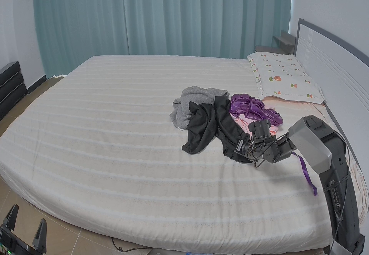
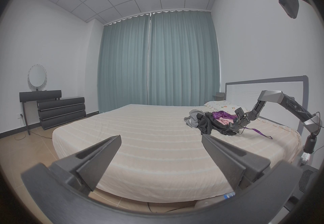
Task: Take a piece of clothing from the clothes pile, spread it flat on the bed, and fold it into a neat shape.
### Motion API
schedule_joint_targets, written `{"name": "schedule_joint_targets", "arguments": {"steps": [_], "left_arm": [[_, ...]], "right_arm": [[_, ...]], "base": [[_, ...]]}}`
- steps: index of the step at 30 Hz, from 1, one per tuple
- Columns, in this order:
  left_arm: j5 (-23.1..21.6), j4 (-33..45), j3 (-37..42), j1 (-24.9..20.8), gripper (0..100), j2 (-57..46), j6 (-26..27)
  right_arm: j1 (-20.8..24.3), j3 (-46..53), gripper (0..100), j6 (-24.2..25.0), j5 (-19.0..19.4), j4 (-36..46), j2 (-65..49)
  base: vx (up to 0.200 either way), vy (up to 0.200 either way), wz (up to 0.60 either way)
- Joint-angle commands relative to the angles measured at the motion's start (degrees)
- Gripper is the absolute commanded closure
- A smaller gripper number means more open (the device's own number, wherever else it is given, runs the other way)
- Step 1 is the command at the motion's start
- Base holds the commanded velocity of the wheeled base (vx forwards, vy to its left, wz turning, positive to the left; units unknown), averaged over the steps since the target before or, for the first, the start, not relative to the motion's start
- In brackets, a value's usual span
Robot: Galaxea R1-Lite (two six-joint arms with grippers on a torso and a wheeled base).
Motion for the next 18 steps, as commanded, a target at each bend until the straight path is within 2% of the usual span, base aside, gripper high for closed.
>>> {"name": "schedule_joint_targets", "arguments": {"steps": [1,5,8,9,11,15,18], "left_arm": [[0.02,0.00,1.01,0.02,0,-0.93,-0.01],[0.02,0.00,1.01,0.02,0,-0.93,-0.01],[0.02,0.00,1.01,0.02,0,-0.93,-0.01],[0.02,0.00,1.01,0.02,0,-0.93,-0.01],[0.11,0.00,1.01,0.02,0,-0.93,-0.01],[0.11,0.00,1.01,0.02,0,-0.93,-0.01],[0.02,0.00,1.01,0.02,0,-0.93,-0.01]], "right_arm": [[0.05,2.78,100,2.23,0.06,-0.21,-4.23],[0.23,11.22,100,4.07,1.73,-2.67,-10.65],[0.32,20.54,100,5.39,4.36,-8.47,-16.36],[0.32,20.54,100,5.39,4.36,-8.47,-16.36],[0.49,30.03,100,6.97,5.86,-15.85,-21.90],[1.37,40.40,100,8.47,5.95,-24.38,-29.20],[2.95,46.55,100,8.73,5.86,-27.72,-35.96]], "base": [[0.000,0.000,0.00],[0.000,0.000,0.00],[0.000,0.000,0.00],[0.000,0.000,0.00],[0.000,0.000,0.00],[0.000,0.000,0.00],[0.000,0.000,0.00]]}}
